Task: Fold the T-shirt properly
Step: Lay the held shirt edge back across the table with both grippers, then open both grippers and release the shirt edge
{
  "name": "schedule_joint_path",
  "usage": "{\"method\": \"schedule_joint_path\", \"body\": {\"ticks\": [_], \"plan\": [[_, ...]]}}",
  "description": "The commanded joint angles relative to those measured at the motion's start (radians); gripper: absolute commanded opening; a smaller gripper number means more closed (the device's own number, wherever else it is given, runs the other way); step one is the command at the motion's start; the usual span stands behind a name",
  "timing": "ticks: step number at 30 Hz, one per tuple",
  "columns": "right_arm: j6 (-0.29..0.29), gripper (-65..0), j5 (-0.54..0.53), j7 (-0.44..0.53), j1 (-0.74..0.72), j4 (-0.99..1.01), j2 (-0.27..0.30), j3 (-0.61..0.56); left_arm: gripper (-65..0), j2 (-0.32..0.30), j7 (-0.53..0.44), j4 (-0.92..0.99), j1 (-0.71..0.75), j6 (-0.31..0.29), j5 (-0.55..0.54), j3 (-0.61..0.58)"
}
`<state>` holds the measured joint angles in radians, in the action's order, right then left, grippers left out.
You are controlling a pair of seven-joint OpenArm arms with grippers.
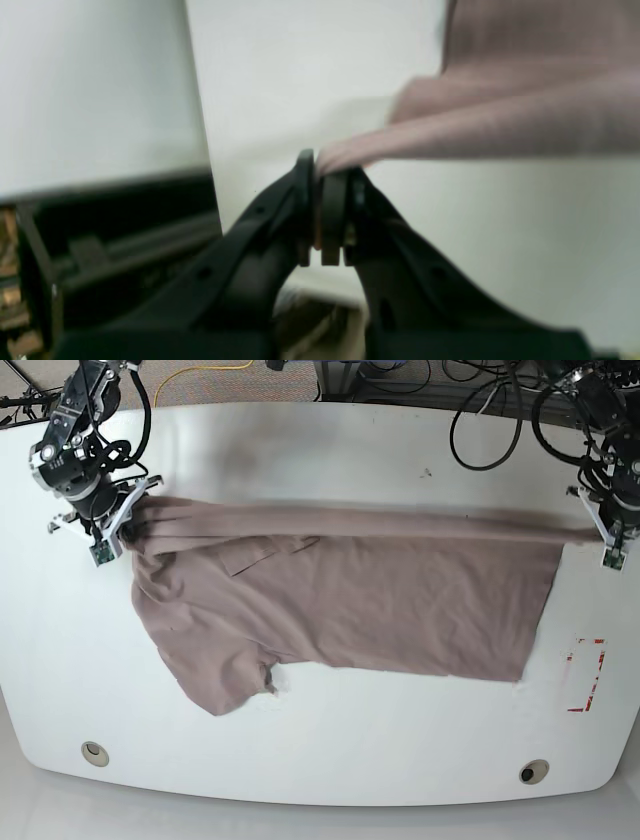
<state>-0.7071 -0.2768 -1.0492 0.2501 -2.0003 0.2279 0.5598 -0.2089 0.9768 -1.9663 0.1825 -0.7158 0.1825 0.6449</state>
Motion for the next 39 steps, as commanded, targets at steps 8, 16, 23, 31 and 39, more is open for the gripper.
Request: {"method": "schedule_joint_path", "body": {"ticks": [8, 16, 23, 31, 39], "plan": [[0.009, -65.0, 0.015, 0.016, 0.136, -0.018, -0.052, 0.009, -65.0, -0.019, -0.012, -0.011, 0.156, 0.018, 0.021, 0.022], [0.009, -65.0, 0.023, 0.019, 0.179, -0.014, -0.071, 0.010, -65.0, -0.024, -0.012, -0.009, 0.191, 0.018, 0.021, -0.052], [0.009, -65.0, 0.023, 0.070, 0.211, -0.011, -0.074, 0.007, -65.0, -0.027, -0.012, 0.009, 0.114, 0.018, 0.030, -0.142], [0.009, -65.0, 0.040, 0.096, 0.228, -0.009, -0.103, 0.010, -64.9, -0.067, -0.011, 0.087, 0.044, 0.018, 0.030, -0.221], [0.009, -65.0, 0.090, 0.140, 0.226, 0.016, -0.118, 0.010, -65.0, -0.091, -0.015, 0.221, -0.022, 0.018, 0.030, -0.274]]}}
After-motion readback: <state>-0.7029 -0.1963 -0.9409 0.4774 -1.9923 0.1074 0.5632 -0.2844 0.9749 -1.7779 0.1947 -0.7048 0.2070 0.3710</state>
